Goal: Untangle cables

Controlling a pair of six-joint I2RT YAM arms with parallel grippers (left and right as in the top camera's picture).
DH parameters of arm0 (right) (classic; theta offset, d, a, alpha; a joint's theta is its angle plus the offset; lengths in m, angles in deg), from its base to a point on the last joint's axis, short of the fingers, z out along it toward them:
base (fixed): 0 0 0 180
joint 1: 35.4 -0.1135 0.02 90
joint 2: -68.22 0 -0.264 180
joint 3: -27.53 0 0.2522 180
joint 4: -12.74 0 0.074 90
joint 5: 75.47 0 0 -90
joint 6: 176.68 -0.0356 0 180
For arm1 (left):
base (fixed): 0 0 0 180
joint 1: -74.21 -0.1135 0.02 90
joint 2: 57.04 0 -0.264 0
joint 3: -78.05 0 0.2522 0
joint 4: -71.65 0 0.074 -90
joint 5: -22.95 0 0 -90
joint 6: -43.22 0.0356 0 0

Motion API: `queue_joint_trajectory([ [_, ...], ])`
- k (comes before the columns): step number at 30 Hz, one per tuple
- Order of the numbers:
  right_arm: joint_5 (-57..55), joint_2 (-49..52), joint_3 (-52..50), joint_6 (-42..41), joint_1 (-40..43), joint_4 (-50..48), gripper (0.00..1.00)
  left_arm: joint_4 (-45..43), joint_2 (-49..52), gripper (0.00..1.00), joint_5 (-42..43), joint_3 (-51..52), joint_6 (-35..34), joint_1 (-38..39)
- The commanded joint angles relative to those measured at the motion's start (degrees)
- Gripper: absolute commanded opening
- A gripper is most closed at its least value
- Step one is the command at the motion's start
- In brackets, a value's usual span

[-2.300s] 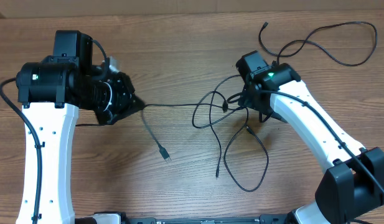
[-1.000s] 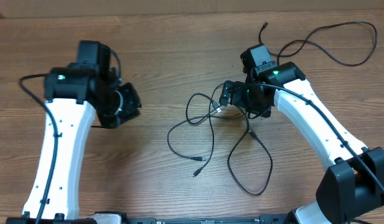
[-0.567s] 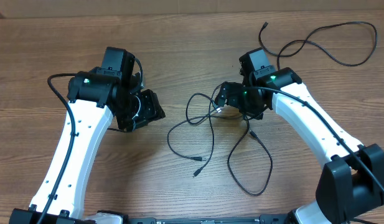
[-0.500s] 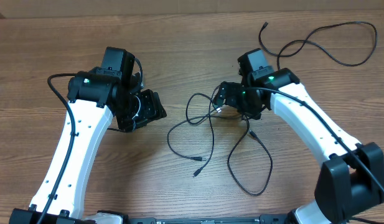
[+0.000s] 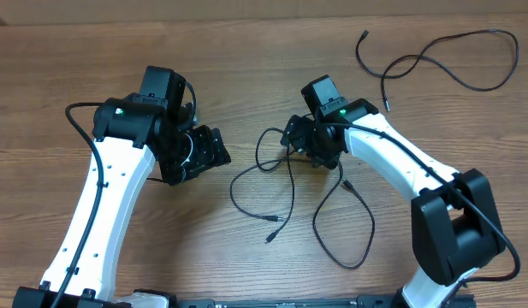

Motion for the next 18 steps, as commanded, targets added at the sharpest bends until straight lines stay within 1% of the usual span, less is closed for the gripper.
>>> queue_joint_trajectory([
  [1,-0.92,0.24,-0.37,-2.23,-0.09,-1.42,0.86,-0.28,-0.63,0.76,-0.57,0.46,1.25,0.02],
  [4,-0.85,0.24,-0.39,-2.69,-0.44,-2.01,0.81,-0.46,-0.63,0.76,-0.57,0.46,1.25,0.02],
  [6,-2.05,0.24,-0.63,-5.01,-0.79,-1.6,0.78,-0.42,-0.63,0.76,-0.57,0.46,1.25,0.02],
  [11,-5.27,0.24,-3.19,-11.54,-2.1,-1.77,0.79,-0.39,-0.63,0.77,-0.57,0.46,1.25,0.02],
  [15,-5.44,0.35,-5.35,-11.17,-2.93,-6.54,0.82,-0.42,-0.63,0.78,-0.59,0.46,1.25,0.02],
  [18,-4.98,0.35,-5.81,-11.21,-2.97,-9.05,0.82,-0.46,-0.63,0.79,-0.57,0.46,1.25,0.02],
])
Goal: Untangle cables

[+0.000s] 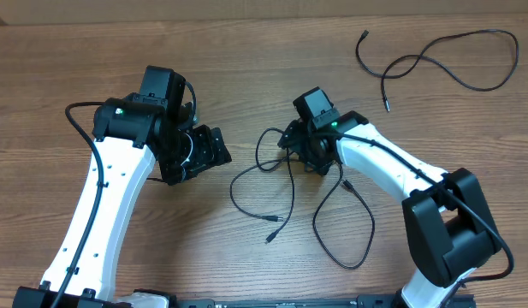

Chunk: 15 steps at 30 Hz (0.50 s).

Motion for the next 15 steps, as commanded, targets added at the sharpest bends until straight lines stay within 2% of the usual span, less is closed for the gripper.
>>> queue_joint_trajectory([
  [1,-0.96,0.22,-0.48,-1.29,-0.24,-1.7,0.82,-0.17,-0.63,0.79,-0.42,0.42,1.11,0.02],
  [7,-1.6,0.37,-0.5,-1.29,-0.26,-1.84,0.78,-0.15,-0.63,0.8,-0.42,0.42,1.11,0.02],
  [15,-1.29,3.06,-0.5,-1.51,-0.66,-3.74,0.77,-0.15,-0.63,0.79,-0.42,0.42,1.11,0.02],
])
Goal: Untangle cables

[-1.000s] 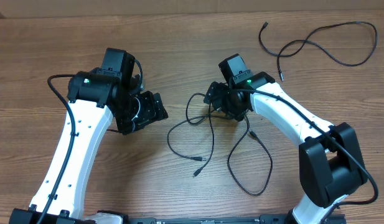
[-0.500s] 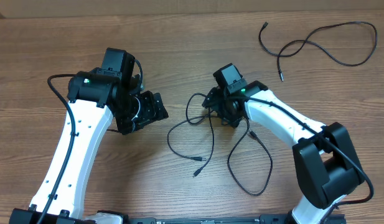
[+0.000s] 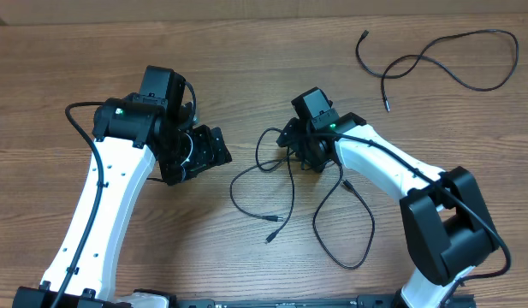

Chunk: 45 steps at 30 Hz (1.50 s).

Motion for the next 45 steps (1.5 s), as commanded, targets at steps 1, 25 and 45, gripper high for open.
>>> queue_joint_trajectory([
  [1,-0.17,2.47,-0.44,-0.44,-0.42,-2.08,0.77,-0.15,-0.63,0.8,-0.42,0.42,1.11,0.02],
  [25,8.28,-8.5,7.32,13.84,0.72,1.95,0.04,-0.22,-0.63,0.8,-0.44,0.42,1.11,0.02],
  [45,24.39,-37.68,15.12,15.3,0.9,-9.09,0.04,-0.44,-0.63,0.79,-0.44,0.46,1.09,0.13],
])
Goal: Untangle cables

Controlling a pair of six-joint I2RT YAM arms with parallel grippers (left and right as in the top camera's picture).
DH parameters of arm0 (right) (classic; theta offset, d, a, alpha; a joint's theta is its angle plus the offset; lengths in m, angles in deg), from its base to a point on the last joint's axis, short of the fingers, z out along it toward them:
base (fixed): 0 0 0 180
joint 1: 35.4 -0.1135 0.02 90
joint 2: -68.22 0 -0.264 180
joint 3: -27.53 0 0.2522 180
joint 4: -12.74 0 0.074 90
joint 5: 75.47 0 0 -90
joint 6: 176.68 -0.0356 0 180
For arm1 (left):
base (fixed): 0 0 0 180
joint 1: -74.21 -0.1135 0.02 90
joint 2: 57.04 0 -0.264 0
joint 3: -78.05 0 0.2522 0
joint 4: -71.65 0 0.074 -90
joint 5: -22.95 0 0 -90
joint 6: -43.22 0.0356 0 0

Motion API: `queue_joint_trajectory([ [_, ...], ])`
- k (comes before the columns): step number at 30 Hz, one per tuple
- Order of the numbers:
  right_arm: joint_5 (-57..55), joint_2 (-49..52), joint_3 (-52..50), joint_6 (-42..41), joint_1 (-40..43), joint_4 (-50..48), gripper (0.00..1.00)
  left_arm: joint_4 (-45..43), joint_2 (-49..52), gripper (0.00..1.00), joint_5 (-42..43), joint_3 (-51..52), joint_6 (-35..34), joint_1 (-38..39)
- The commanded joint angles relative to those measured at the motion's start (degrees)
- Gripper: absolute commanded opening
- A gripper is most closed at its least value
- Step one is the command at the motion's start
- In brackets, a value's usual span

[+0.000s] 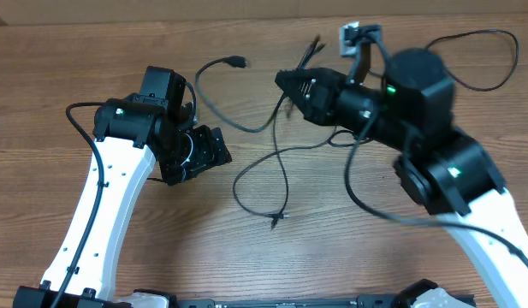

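Note:
My right gripper (287, 85) is raised high off the table and shut on the tangled black cables (281, 158). One strand arcs left from it and ends in a plug (237, 62). Another hangs down in a loop, its end (275, 221) low near the table. A third strand (358, 192) curves under the right arm. My left gripper (221, 145) rests low at centre-left, open and holding nothing, apart from the cables.
A separate black cable (482, 81) lies at the far right of the wooden table (41, 103), partly behind the raised right arm. Both arm bases stand at the front edge.
The right gripper was down on the knot at the table's middle; now it is lifted up and back with the cables hanging from it. The left arm has not moved.
At every earlier moment the right gripper sat low on the knot of cables lying spread on the table, shifting only slightly left. Now it holds the bundle up in the air, strands dangling. My left gripper stayed put throughout.

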Motion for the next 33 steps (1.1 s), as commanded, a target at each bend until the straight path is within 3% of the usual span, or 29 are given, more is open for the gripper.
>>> queue_joint_trajectory([
  [1,3.67,-3.19,1.44,0.61,0.17,-3.39,0.04,-0.17,-0.63,0.79,-0.42,0.2,1.07,0.13],
  [16,8.81,-6.56,1.44,-4.87,0.17,-7.89,0.04,-0.2,-0.63,0.79,-0.42,0.2,1.07,0.13],
  [22,18.82,-6.01,1.44,-9.99,0.17,-12.07,0.04,-0.59,-0.63,0.79,-0.37,0.2,1.01,0.13],
  [29,17.88,-5.95,1.44,-9.94,1.14,-11.67,0.04,-0.35,-0.63,0.79,-0.39,0.2,0.87,0.13],
  [33,7.8,-5.97,1.44,-8.41,3.43,-4.13,0.04,-0.02,-0.63,0.78,-0.39,0.2,0.87,0.13],
])
